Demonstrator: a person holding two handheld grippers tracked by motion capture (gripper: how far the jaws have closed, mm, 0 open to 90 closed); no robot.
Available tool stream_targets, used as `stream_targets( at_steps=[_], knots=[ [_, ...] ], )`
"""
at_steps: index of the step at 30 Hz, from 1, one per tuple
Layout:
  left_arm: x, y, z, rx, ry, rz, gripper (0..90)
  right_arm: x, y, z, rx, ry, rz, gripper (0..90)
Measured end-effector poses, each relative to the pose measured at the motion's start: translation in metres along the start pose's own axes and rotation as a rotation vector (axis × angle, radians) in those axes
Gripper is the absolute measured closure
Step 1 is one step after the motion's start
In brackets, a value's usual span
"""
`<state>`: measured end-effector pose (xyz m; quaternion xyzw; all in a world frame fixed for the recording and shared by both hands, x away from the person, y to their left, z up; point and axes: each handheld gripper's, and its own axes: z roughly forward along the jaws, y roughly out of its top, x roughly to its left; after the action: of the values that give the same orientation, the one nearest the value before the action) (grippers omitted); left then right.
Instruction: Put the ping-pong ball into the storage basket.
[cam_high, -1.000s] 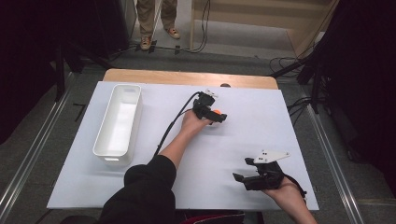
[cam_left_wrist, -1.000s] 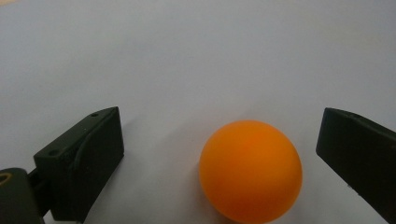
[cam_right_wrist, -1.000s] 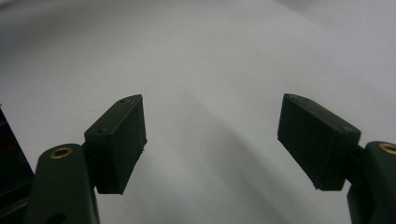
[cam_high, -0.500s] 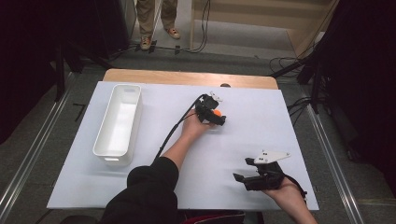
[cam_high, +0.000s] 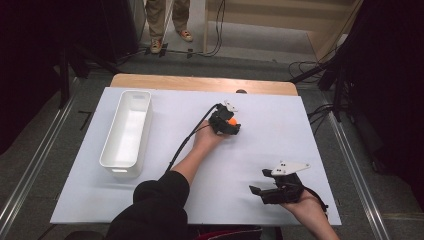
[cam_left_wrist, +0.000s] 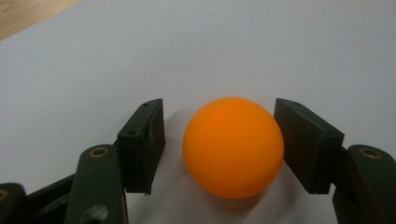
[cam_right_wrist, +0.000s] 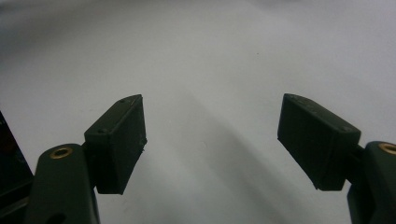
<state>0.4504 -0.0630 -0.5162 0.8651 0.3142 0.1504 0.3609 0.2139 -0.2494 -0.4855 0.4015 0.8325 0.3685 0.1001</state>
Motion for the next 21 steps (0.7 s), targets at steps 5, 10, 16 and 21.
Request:
stream_targets(
  at_steps=[5,10,16,21],
  knots=[
    [0.0021,-0.0017,-0.0024,-0.011,0.011,-0.014,48.5,0.0,0.0003,0.0004,0.002,-0.002,0.0,22.0],
    [0.0008,-0.0016,-0.0025,-0.011,0.018,-0.011,49.8,-0.0002,0.0,0.0,0.001,-0.003,-0.001,22.0],
    [0.0017,0.001,-0.0041,0.012,0.012,0.007,50.0,-0.0008,-0.0001,0.0,-0.002,-0.002,-0.002,22.0],
    [0.0033,0.0046,-0.0089,0.016,-0.009,-0.002,50.0,-0.0006,0.0002,0.0004,0.001,-0.003,-0.002,22.0]
  ],
)
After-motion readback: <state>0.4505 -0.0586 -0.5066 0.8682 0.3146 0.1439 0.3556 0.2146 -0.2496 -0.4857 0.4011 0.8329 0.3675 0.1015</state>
